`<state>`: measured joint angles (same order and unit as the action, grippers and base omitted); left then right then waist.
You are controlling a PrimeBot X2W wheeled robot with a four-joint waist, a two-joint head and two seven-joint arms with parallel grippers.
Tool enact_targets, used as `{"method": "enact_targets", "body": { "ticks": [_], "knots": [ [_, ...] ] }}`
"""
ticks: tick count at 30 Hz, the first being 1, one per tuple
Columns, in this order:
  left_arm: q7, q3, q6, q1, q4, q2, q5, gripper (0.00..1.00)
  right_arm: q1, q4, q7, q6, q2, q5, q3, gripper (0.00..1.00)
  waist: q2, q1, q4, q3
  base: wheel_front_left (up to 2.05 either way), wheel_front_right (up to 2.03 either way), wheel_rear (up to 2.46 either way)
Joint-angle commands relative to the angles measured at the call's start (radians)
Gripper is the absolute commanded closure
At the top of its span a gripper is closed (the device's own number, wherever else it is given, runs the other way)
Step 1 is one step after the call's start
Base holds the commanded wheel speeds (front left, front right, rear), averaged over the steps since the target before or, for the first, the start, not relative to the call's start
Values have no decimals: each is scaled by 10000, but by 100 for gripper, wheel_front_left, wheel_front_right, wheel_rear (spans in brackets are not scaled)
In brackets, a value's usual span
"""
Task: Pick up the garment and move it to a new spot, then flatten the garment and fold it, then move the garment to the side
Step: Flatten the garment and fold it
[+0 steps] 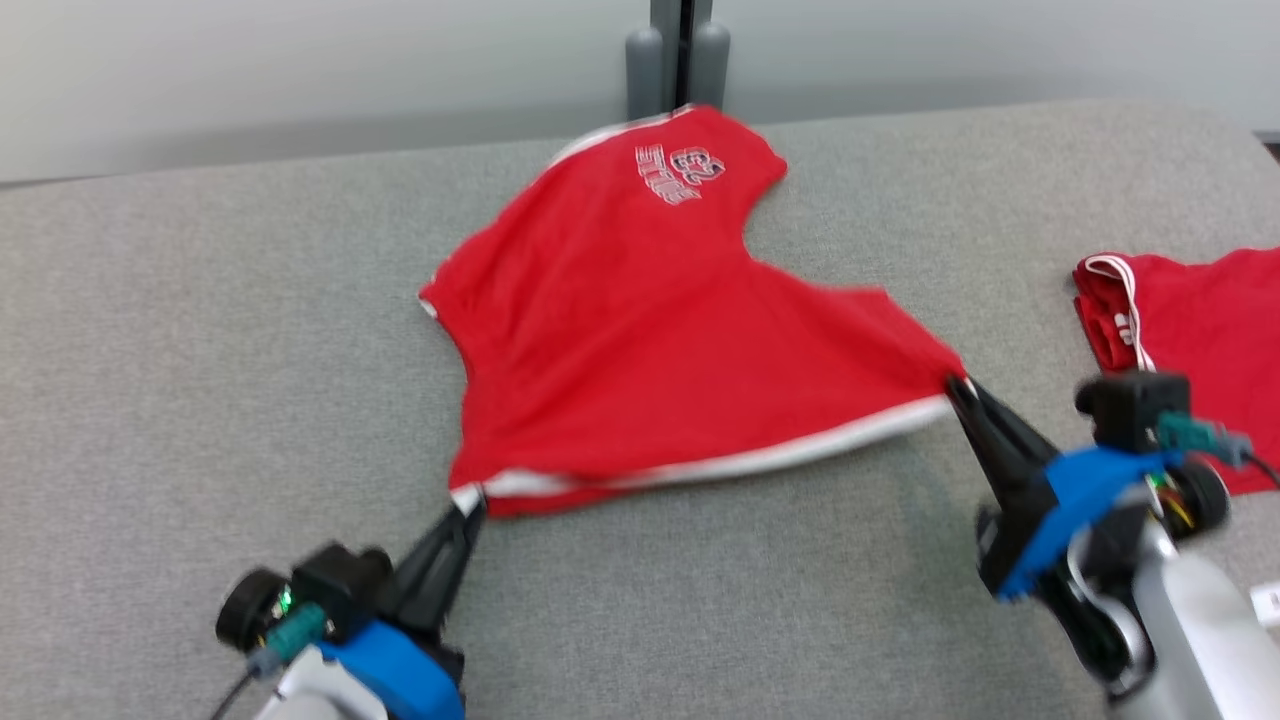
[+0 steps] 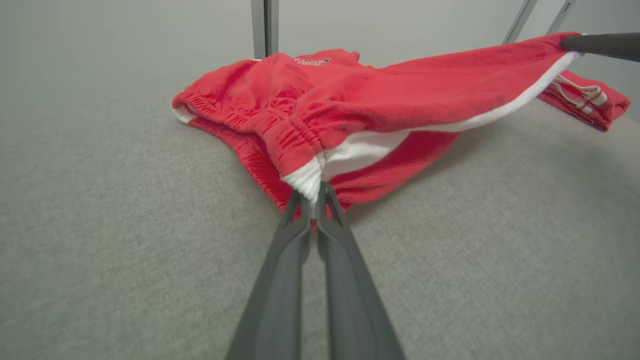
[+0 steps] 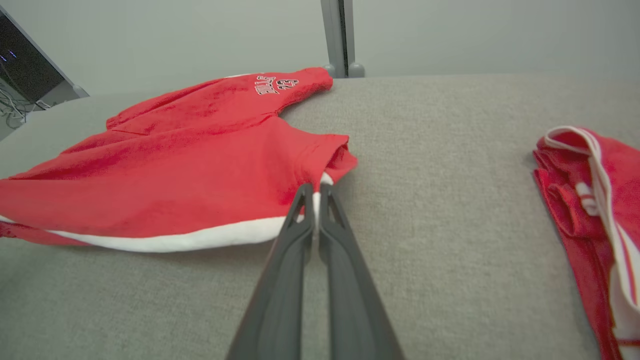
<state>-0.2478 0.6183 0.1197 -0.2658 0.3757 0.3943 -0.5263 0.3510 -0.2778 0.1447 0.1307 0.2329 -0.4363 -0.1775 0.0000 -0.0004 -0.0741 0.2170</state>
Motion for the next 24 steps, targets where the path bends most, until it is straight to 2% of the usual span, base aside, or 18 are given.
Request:
{"method": "enact_targets", "body": {
  "ticks": [1,6,10,13,15,19,24],
  "knots": [
    [146,150,-97,431,-324,200,154,100,-795,503,449,5,105,188,297,100,0,4,17,-231,0,0,0],
    [883,680,-311,1804,-1718,745,195,100,-3195,2693,2868,5,93,656,1223,100,0,4,242,-558,0,0,0],
    [1517,900,-665,2838,-3084,1234,89,100,-4679,4869,4822,5,-6,1013,2010,100,0,4,326,-579,0,0,0],
    [1949,973,-1042,3405,-4266,1515,88,100,-5335,6364,5960,5,-102,1260,2533,100,0,4,413,-514,0,0,0],
    [2135,977,-1284,3628,-4995,1568,62,100,-5265,7126,6317,3,27,1322,2755,100,0,4,434,-451,0,0,0],
    [2198,753,-1591,3655,-5656,1378,-191,100,-4688,7444,6561,5,522,1497,2796,100,0,4,517,-371,0,0,0],
    [2184,385,-1709,3008,-5656,987,-567,100,-2749,6498,6241,3,1479,1270,2221,100,0,4,694,-183,0,0,0]
  ]
}}
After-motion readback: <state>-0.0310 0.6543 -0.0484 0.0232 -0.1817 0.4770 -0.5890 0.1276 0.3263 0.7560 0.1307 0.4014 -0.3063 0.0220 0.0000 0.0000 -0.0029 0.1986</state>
